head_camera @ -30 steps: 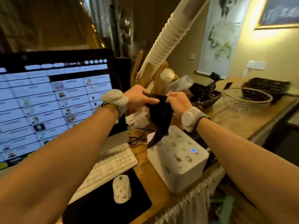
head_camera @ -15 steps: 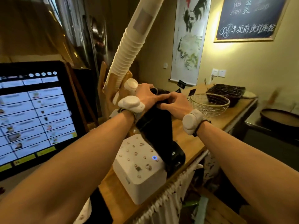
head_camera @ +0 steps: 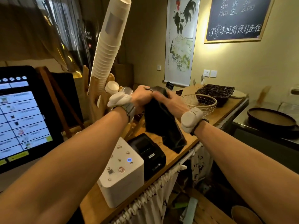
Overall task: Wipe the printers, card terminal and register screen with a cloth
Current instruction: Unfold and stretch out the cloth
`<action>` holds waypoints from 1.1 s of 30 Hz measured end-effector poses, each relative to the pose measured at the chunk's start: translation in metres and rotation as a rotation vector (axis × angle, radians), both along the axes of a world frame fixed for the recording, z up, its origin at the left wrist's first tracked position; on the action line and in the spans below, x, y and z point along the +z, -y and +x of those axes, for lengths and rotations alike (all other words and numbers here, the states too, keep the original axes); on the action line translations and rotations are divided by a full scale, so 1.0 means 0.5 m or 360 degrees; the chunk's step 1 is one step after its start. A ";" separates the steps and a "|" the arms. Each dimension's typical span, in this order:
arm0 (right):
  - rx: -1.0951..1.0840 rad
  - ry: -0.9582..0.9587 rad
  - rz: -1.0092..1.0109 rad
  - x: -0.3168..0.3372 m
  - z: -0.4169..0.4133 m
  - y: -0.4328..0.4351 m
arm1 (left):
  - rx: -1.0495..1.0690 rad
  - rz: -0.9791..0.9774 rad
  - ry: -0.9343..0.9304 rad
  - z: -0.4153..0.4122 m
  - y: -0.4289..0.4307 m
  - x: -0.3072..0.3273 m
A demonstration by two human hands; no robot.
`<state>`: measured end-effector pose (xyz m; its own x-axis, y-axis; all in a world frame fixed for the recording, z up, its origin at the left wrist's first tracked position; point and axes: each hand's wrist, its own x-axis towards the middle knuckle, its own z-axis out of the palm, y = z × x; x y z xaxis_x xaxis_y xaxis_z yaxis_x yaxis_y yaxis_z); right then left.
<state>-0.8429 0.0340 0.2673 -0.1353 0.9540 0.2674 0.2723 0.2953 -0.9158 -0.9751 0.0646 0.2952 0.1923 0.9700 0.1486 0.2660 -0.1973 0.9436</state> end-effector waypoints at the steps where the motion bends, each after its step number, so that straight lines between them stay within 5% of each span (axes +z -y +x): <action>1: 0.0032 0.0010 0.0044 0.000 0.009 -0.003 | 0.0083 0.0086 -0.0102 0.012 -0.002 0.007; 6: -0.0234 0.0288 -0.0049 0.001 0.049 -0.011 | 0.0021 0.0168 -0.1145 0.022 -0.016 0.024; 13: -0.0614 0.0451 -0.0242 -0.001 0.066 -0.048 | -0.0527 -0.0188 -0.1675 -0.030 -0.069 0.002; 16: -0.0701 0.0323 -0.0324 -0.010 0.086 -0.072 | -0.0724 -0.0497 -0.1107 -0.070 -0.094 -0.020; 19: -0.0725 0.0090 -0.0364 -0.004 0.101 -0.086 | -0.0872 -0.0646 0.0126 -0.103 -0.111 -0.032; 21: -0.0682 -0.0323 -0.0437 -0.002 0.112 -0.090 | -0.0696 -0.0594 0.0829 -0.103 -0.105 -0.050; 24: -0.0296 -0.0812 -0.0754 -0.018 0.109 -0.096 | -0.0535 -0.0728 0.0801 -0.080 -0.085 -0.100; 27: -0.0291 -0.0946 -0.0915 -0.030 0.096 -0.105 | -0.0680 -0.0863 0.0666 -0.053 -0.068 -0.117; 33: -0.0241 -0.0783 -0.1006 -0.017 0.135 -0.075 | -0.0158 -0.0773 0.0577 -0.065 -0.093 -0.087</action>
<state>-0.7755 0.0715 0.2586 -0.0002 0.9431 -0.3325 -0.2089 -0.3252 -0.9223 -1.0075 0.1111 0.2517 0.3054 0.9233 -0.2330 -0.0861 0.2705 0.9589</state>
